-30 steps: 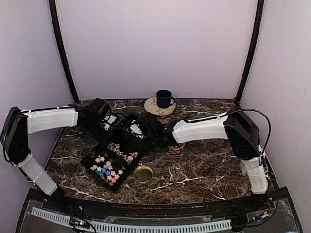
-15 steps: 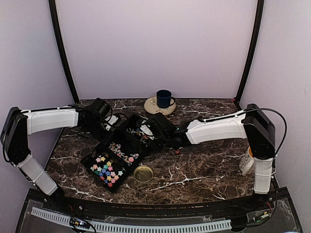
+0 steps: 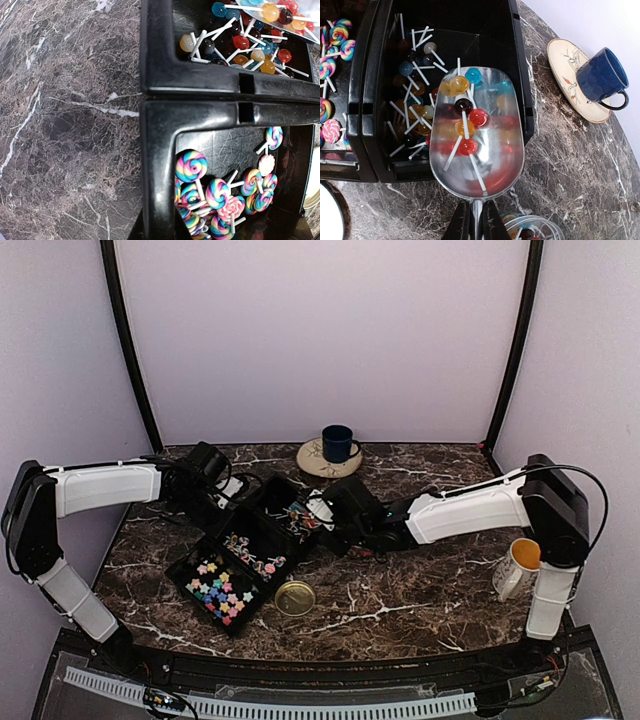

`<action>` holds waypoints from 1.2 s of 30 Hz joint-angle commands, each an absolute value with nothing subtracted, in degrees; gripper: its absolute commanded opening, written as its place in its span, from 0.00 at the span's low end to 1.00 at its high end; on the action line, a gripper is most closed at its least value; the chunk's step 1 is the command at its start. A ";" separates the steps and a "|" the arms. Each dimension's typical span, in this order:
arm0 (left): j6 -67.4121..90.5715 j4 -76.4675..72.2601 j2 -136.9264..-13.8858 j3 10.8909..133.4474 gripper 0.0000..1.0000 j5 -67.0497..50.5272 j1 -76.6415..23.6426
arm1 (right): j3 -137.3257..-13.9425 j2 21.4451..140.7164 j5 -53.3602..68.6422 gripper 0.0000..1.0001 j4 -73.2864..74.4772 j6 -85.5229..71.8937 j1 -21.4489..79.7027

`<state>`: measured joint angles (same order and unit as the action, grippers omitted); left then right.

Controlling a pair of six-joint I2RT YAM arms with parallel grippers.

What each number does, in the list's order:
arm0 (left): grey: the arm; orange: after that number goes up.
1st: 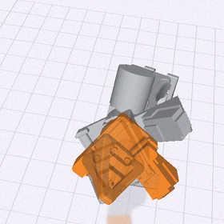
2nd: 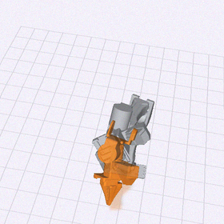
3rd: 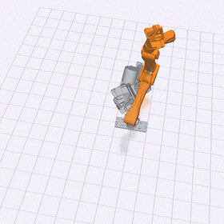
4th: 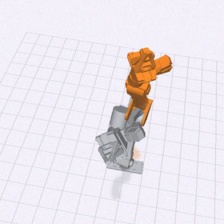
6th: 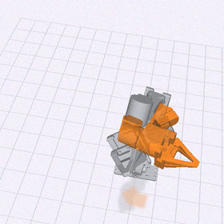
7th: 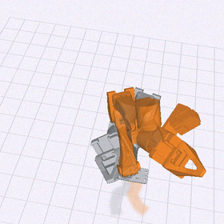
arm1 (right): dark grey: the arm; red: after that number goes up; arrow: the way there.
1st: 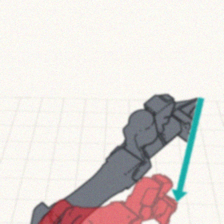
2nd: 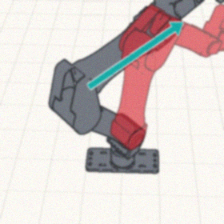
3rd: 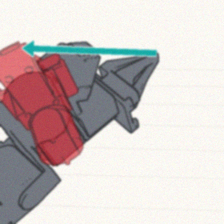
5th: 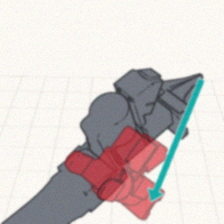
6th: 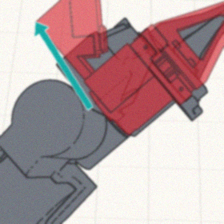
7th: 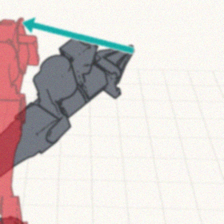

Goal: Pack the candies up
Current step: Scoop the fake candies from the plate, then place the fake candies in the packing box.

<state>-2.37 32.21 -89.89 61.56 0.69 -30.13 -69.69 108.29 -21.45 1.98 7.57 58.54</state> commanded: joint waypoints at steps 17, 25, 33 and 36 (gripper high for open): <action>-2.25 28.36 -85.84 62.89 0.00 -0.58 -30.08 | -50.45 93.59 -11.48 0.00 -28.94 2.80 55.23; -2.28 28.37 -85.87 62.89 0.00 -0.53 -30.13 | -48.15 91.80 -13.77 0.00 -31.81 4.27 55.20; -2.39 28.43 -85.87 62.93 0.00 -0.47 -30.06 | -51.20 87.21 -19.80 0.00 -15.10 5.28 55.20; -2.29 28.42 -86.03 62.93 0.00 -0.57 -29.96 | -49.96 83.98 -21.12 0.00 -10.47 4.81 55.20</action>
<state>-2.35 32.21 -89.89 61.56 0.69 -30.13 -49.43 89.10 -17.56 -15.53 4.69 55.59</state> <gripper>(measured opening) 0.099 0.083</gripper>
